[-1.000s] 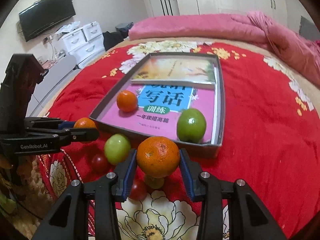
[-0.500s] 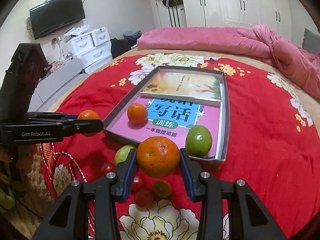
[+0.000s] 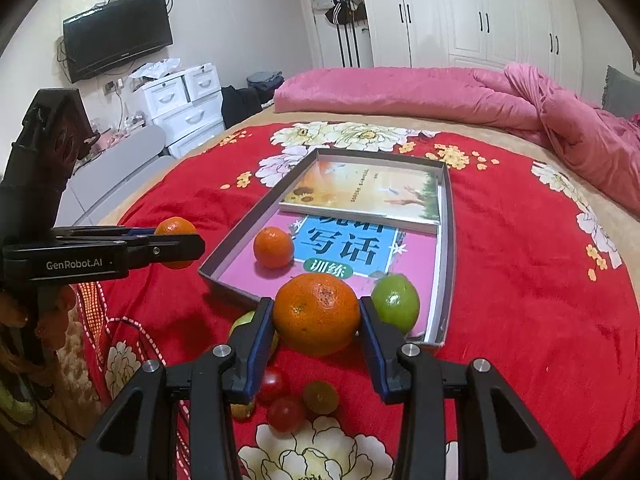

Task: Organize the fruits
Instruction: 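Lift and carry both held mandarins over the tray beside the placed fruit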

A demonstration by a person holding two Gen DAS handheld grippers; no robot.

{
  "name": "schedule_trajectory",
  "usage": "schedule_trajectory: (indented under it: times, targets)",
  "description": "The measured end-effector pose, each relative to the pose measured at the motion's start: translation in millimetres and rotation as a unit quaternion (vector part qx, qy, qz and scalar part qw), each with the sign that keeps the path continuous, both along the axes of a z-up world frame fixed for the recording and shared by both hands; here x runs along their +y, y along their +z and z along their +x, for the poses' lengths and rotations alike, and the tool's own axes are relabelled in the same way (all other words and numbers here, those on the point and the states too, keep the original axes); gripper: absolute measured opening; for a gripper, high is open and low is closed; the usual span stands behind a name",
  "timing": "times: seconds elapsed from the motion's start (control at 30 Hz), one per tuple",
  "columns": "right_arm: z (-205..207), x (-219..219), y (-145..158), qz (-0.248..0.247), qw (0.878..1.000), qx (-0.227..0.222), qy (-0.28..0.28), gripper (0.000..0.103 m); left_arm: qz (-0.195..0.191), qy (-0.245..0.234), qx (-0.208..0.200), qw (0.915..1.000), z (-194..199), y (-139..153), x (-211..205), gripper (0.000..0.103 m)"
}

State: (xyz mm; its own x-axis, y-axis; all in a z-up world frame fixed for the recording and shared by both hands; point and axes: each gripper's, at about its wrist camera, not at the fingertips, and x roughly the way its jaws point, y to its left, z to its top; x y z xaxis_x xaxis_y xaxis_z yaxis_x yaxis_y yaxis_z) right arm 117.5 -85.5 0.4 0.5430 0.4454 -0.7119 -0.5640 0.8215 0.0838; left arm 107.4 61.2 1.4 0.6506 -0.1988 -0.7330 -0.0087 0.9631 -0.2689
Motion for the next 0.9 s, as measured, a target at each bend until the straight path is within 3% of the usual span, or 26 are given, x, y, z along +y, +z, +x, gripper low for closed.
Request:
schedule_trajectory:
  times: [0.33,0.9]
  targets:
    - [9.7,4.4,5.9,0.003,1.0,-0.012,-0.003,0.042,0.004,-0.001,-0.005,1.0,13.4,-3.1,-7.7,0.032]
    - [24.3,6.4,2.5,0.002,1.0,-0.007,-0.007,0.042,0.014,-0.019,0.028,0.9993,32.0,-32.8,-21.1,0.032]
